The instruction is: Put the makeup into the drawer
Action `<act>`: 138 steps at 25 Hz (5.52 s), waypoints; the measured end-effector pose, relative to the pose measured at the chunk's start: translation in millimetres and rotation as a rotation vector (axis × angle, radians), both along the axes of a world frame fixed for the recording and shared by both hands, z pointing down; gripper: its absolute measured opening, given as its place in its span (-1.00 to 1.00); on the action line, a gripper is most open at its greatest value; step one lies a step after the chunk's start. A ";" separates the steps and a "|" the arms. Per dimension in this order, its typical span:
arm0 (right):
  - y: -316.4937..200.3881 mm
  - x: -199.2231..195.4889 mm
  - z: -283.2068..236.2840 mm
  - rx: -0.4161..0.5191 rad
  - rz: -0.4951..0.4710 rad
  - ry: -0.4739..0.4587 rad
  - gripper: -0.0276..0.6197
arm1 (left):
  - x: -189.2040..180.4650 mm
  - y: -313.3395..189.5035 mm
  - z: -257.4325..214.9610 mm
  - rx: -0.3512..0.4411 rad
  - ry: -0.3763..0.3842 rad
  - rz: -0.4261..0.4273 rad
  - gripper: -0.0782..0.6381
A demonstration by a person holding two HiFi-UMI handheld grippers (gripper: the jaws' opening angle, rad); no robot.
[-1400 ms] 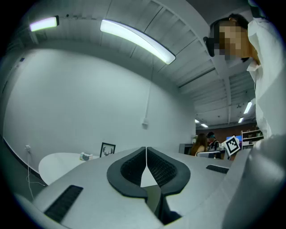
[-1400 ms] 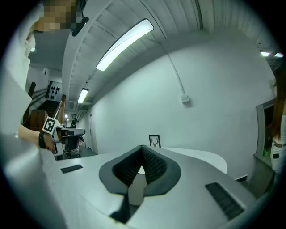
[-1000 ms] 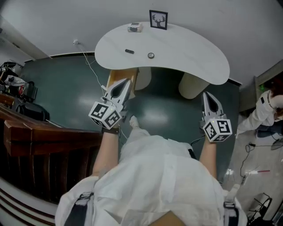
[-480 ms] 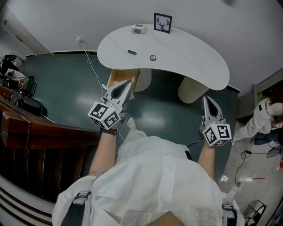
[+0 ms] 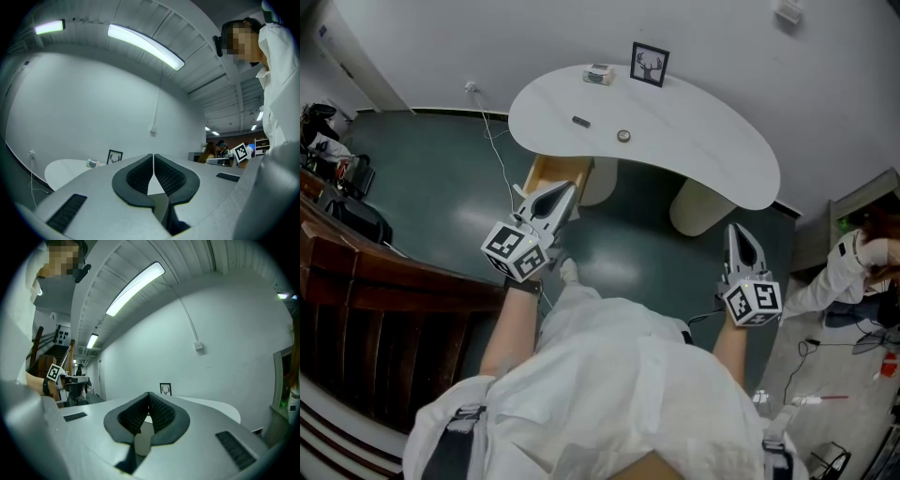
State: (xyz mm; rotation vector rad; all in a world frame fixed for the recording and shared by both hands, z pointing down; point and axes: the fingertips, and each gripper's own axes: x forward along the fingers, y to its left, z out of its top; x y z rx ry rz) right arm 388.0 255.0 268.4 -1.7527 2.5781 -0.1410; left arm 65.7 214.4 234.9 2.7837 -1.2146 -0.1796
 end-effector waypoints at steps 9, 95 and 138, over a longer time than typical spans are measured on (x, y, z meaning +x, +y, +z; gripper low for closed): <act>9.4 5.9 3.1 -0.002 0.018 -0.035 -0.89 | 0.3 11.4 5.1 -0.019 0.006 -0.014 -0.72; -425.2 -225.7 124.1 -0.350 -0.170 -0.006 -0.89 | -71.4 -440.1 267.1 -0.146 -1.049 0.780 -0.40; -432.4 -219.9 132.2 -0.399 -0.208 -0.001 -0.89 | -69.7 -444.1 324.4 -0.215 -1.290 0.836 -0.52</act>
